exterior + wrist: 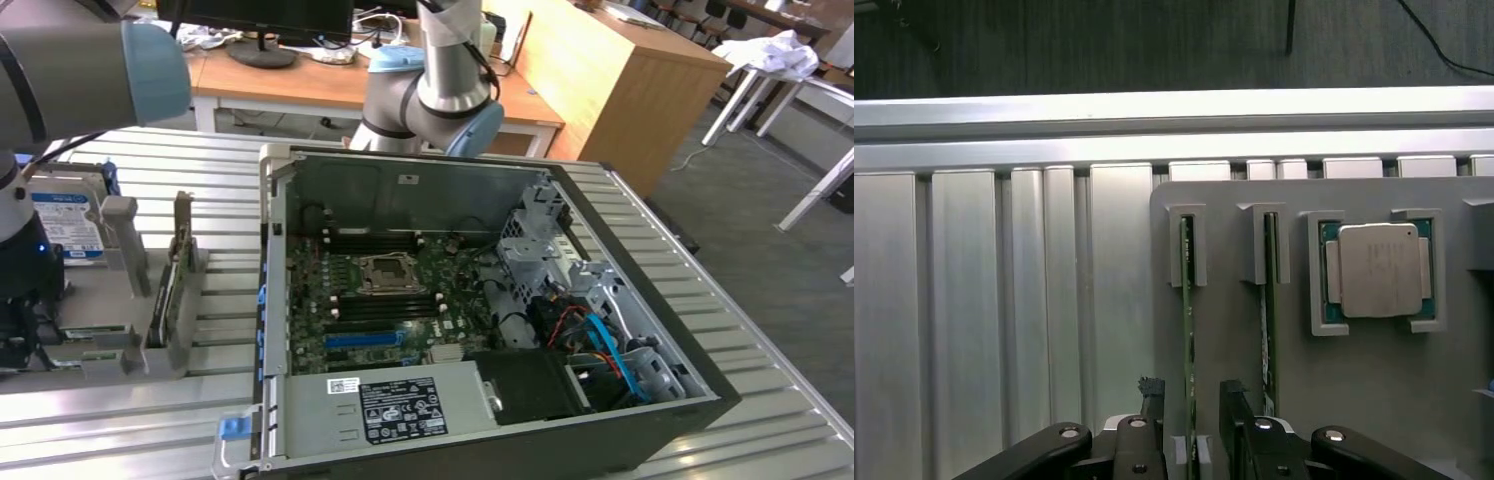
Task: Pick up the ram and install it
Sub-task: 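Pick up the ram and move it above insertion slot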
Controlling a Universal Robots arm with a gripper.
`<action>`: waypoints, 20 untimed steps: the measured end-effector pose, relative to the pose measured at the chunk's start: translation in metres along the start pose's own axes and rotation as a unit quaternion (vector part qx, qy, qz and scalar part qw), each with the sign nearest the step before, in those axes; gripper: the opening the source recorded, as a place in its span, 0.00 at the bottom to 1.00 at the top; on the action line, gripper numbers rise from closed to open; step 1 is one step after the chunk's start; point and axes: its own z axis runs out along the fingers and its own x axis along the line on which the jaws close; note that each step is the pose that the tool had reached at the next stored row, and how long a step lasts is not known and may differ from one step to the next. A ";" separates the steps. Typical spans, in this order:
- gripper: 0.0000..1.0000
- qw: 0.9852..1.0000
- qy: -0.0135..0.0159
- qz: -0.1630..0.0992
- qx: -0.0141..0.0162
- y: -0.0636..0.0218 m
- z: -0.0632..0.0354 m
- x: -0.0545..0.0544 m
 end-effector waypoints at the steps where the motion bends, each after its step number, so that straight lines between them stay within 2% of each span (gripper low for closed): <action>1: 0.36 1.000 0.000 0.000 0.000 -0.0014 0.0000 0.000; 10: 0.36 1.000 0.000 -0.003 0.000 -0.0113 -0.0004 -0.001; 20: 0.36 1.000 0.000 -0.004 0.000 -0.0120 0.0045 -0.001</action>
